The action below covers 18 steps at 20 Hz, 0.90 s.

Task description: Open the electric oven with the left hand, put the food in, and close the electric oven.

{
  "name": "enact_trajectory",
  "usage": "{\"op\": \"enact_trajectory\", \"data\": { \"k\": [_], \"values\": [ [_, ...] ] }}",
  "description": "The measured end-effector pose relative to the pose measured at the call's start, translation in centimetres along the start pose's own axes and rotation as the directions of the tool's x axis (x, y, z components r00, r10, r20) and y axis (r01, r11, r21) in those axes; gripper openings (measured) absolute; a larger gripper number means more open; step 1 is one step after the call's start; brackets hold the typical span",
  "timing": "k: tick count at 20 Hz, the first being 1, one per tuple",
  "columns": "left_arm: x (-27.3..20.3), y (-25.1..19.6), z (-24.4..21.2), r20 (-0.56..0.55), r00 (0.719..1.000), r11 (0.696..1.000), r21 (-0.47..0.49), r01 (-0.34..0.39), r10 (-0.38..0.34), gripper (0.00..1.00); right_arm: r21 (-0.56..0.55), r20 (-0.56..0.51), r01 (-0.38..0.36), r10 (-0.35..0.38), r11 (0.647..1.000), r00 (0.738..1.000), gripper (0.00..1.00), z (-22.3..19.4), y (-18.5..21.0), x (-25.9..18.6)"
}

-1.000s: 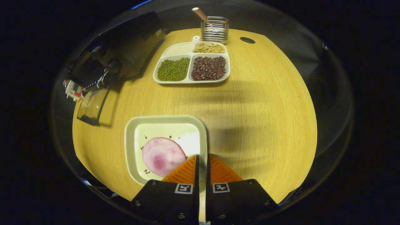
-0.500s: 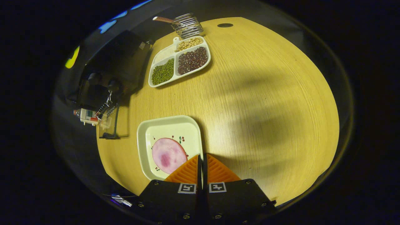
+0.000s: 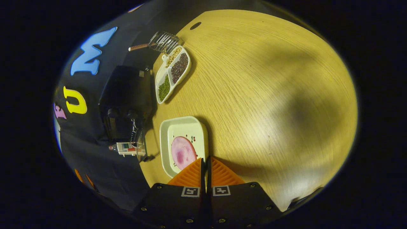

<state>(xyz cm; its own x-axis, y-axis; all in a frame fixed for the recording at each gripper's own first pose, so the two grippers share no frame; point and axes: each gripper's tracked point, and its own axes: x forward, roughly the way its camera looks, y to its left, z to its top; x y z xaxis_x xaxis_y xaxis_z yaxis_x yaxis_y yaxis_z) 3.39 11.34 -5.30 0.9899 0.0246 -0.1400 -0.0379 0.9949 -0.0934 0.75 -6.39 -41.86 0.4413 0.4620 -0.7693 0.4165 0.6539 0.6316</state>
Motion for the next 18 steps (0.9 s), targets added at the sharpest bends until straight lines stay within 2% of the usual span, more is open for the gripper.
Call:
{"op": "enact_trajectory", "data": {
  "k": [4,8,12,16,17,18],
  "values": [
    [0.1,-0.2,0.3,0.001,1.0,1.0,0.008,0.002,-0.002,0.97,0.077,0.056,-0.103,0.099,0.992,0.994,0.01,-0.3,0.7,-0.1],
    [0.2,-0.6,0.9,0.012,1.0,1.0,0.014,0.011,-0.011,0.97,0.071,0.095,-0.164,0.157,0.984,0.983,0.0,-0.7,1.8,-0.8],
    [0.1,-1.3,1.9,0.039,0.999,0.999,0.016,0.028,-0.029,0.97,0.059,0.116,-0.182,0.174,0.982,0.978,0.0,-1.7,3.7,-1.9],
    [-0.1,-1.3,2.9,0.064,0.997,0.999,0.025,0.045,-0.047,0.97,0.028,0.15,-0.167,0.161,0.985,0.975,0.01,-3.7,6.7,-3.2],
    [-0.2,-1.1,3.1,0.068,0.996,0.998,0.027,0.05,-0.051,0.94,0.02,0.161,-0.171,0.166,0.985,0.973,0.01,-4.2,7.7,-3.4],
    [-0.1,-0.8,3.4,0.071,0.996,0.998,0.031,0.053,-0.055,0.97,0.016,0.171,-0.172,0.167,0.985,0.971,0.01,-4.8,8.9,-3.6]
  ]
}}
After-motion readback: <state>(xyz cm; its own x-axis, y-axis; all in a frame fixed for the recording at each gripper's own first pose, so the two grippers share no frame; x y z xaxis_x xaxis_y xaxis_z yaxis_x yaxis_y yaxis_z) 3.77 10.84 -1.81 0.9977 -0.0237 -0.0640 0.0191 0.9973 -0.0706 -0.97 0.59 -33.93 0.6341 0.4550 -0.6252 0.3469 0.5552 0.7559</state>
